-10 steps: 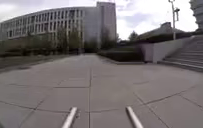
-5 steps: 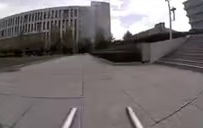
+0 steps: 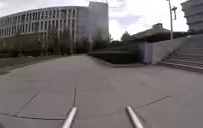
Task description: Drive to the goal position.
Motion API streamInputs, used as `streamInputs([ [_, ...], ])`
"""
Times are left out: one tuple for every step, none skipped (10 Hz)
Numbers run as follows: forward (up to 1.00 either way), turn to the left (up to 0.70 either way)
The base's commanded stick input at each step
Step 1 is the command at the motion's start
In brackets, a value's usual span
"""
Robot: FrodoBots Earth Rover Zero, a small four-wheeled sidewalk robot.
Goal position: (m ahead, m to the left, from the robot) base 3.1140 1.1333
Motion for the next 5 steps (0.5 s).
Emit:
streamInputs([
  [1.0, 0.0],
  [1.0, 0.0],
  [1.0, 0.0],
  [1.0, 0.19],
  [1.0, 0.27],
])
